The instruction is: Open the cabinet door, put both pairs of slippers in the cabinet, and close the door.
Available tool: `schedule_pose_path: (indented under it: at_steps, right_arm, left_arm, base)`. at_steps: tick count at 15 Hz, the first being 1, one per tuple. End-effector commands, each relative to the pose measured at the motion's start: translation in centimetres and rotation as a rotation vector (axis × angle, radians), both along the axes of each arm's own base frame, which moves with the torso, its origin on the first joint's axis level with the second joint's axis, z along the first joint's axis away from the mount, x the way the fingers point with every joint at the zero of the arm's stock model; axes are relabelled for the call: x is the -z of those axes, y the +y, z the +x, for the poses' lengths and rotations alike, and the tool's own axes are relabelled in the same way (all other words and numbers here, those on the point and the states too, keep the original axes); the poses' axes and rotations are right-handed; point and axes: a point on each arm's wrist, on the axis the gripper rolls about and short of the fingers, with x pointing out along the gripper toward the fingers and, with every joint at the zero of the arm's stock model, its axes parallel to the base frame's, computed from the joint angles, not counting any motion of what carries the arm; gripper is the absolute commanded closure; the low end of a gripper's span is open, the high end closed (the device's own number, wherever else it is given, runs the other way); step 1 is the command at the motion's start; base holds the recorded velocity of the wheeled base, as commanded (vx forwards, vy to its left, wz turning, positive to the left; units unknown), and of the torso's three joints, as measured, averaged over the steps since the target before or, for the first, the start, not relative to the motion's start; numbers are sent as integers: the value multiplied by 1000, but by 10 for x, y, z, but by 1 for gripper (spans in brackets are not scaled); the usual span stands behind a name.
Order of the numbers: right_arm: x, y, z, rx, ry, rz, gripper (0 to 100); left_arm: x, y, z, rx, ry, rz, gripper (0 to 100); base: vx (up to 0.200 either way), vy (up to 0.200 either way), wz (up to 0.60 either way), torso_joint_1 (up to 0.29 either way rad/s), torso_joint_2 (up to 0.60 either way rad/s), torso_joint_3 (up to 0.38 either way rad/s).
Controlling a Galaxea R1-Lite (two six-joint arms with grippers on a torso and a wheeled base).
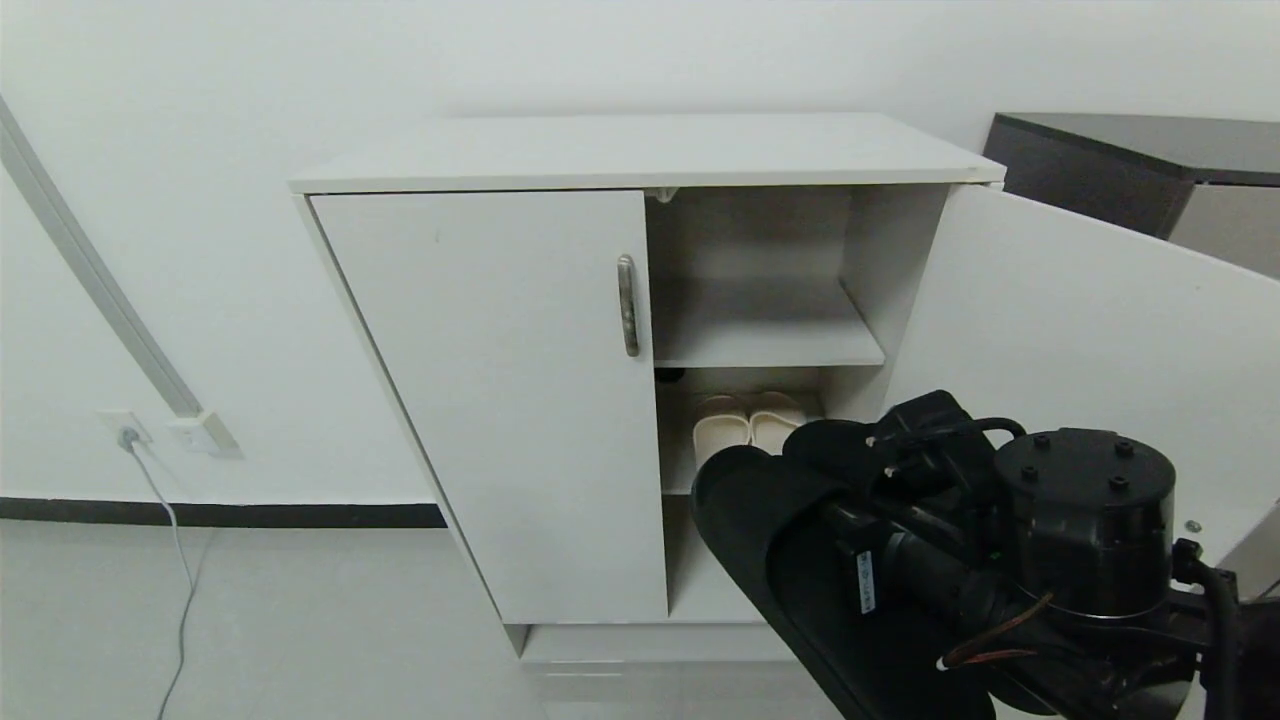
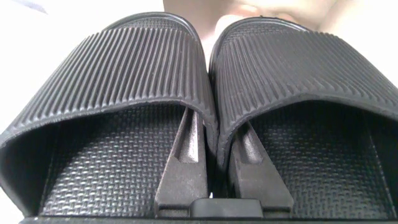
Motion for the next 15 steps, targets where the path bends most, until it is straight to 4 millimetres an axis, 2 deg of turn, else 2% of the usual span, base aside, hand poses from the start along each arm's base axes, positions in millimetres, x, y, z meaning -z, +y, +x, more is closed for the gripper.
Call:
schedule_pose_path:
  at_steps: [1, 4, 6, 14, 15]
  right_arm:
    - [1, 1, -1, -4, 2, -4, 100]
    - [2, 1, -2, -8, 4, -6, 100]
    - [2, 2, -3, -13, 5, -7, 100]
    - [10, 7, -9, -42, 23, -30, 100]
    - [12, 8, -9, -43, 27, -35, 100]
  left_arm:
    - [0, 0, 0, 0, 1, 0, 100]
    - [0, 0, 0, 2, 1, 0, 100]
    - [0, 0, 0, 0, 1, 0, 100]
    - [0, 0, 0, -6, 1, -2, 100]
    - [0, 0, 0, -6, 1, -2, 100]
  base:
    - [0, 0, 0, -46, 452, 398]
    - [0, 0, 0, -20, 432, 411]
    - [0, 0, 0, 2, 181, 183]
    - [0, 0, 0, 0, 16, 16]
    - [0, 0, -600, 2, -2, -7]
